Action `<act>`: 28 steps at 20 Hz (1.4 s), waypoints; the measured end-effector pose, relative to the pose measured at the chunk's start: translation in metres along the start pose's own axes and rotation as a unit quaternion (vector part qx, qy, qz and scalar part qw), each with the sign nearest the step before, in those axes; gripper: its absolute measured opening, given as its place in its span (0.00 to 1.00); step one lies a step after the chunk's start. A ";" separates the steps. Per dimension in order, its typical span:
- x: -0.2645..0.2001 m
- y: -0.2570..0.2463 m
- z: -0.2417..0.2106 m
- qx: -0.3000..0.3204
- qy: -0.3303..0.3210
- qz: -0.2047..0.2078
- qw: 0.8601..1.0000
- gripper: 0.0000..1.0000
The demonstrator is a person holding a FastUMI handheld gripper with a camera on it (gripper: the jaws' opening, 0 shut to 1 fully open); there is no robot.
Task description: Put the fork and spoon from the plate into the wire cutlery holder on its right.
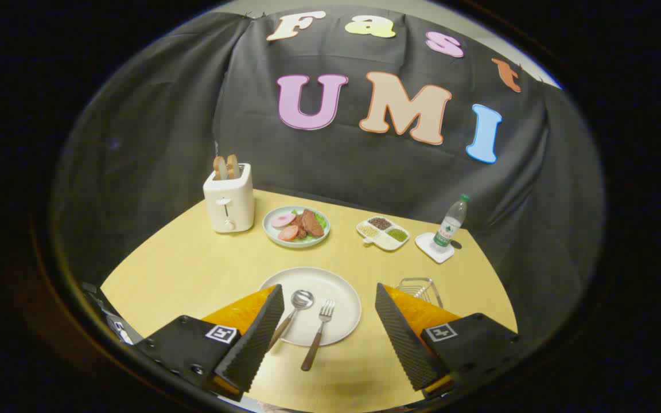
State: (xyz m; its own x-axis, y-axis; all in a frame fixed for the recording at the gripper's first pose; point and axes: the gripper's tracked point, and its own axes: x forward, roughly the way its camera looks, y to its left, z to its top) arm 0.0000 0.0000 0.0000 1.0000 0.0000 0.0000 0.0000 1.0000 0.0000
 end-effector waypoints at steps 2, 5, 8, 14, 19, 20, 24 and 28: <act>0.002 0.002 -0.003 -0.004 0.010 -0.002 1.000 1.00; 0.004 0.009 -0.008 -0.001 0.025 -0.003 1.000 1.00; 0.006 0.010 -0.012 -0.002 0.036 -0.011 0.999 1.00; 0.010 0.009 -0.028 -0.001 0.069 -0.020 0.997 1.00; 0.013 0.015 -0.035 0.016 0.107 -0.021 0.994 1.00; 0.013 0.015 -0.037 0.020 0.119 -0.023 0.992 1.00; 0.013 0.014 -0.052 0.032 0.187 -0.040 0.981 1.00; 0.011 0.013 -0.063 0.057 0.263 -0.053 0.962 1.00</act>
State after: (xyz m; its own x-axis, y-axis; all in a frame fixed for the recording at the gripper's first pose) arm 0.0108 0.0132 -0.0633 0.8557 -0.0725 -0.5124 0.1328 0.9877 0.0820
